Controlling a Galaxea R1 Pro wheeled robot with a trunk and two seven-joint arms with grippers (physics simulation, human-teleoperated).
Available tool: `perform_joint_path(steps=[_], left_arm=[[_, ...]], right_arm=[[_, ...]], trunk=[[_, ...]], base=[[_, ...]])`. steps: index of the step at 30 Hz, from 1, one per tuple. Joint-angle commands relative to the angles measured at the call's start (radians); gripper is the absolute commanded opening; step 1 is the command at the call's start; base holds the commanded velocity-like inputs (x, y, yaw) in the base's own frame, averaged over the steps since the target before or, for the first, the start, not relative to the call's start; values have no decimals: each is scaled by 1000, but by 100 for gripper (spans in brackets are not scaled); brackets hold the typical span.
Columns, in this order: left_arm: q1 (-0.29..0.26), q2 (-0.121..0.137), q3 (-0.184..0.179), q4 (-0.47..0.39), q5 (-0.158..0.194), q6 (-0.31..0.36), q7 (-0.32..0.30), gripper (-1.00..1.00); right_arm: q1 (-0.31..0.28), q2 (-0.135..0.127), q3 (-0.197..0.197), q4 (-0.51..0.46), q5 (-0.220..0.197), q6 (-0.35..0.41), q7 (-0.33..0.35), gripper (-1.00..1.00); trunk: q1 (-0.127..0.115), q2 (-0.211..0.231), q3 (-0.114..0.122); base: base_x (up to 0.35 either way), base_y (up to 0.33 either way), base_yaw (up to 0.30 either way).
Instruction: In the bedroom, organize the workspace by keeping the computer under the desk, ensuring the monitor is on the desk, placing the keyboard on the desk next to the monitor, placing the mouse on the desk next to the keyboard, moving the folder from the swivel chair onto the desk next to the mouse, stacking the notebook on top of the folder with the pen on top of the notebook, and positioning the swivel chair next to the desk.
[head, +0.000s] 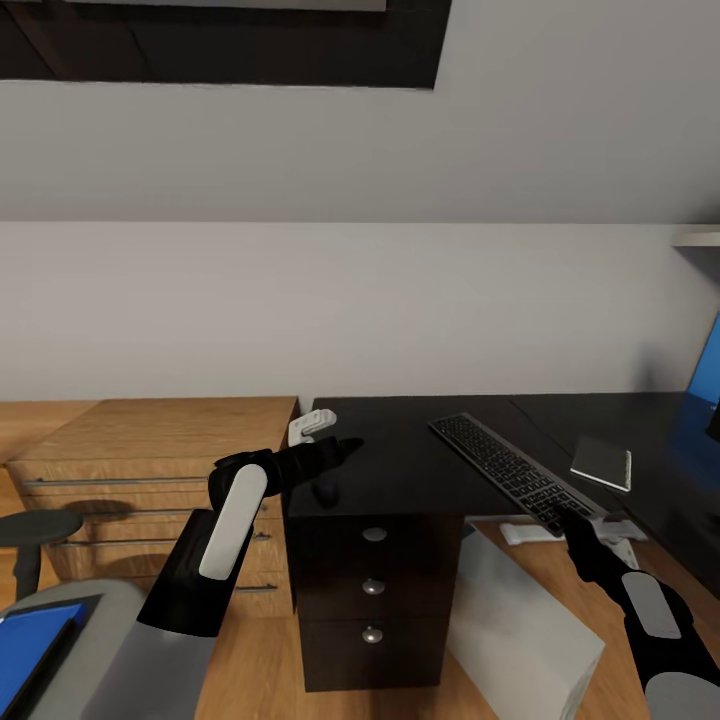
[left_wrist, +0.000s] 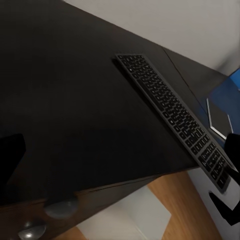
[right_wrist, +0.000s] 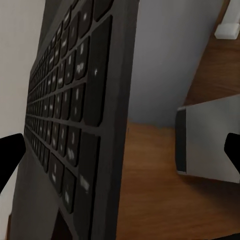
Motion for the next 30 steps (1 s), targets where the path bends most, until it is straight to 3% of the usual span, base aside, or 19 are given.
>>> perform_joint_path(steps=[1, 24, 25, 30], left_arm=[[-1, 0, 0, -1, 11, 3, 10, 100], [-1, 0, 1, -1, 11, 4, 10, 100], [-1, 0, 1, -1, 11, 4, 10, 100], [-1, 0, 1, -1, 11, 4, 10, 100]], right_arm=[[-1, 0, -4, 0, -1, 6, 3, 100], [-1, 2, -2, 0, -2, 7, 3, 100], [-1, 2, -2, 0, -2, 7, 3, -100], [-1, 2, -1, -1, -2, 7, 4, -100]], trunk=[[0, -1, -1], [0, -1, -1], [0, -1, -1], [0, -1, -1]], base=[[99, 0, 0], [12, 0, 0], [0, 0, 0], [0, 0, 0]])
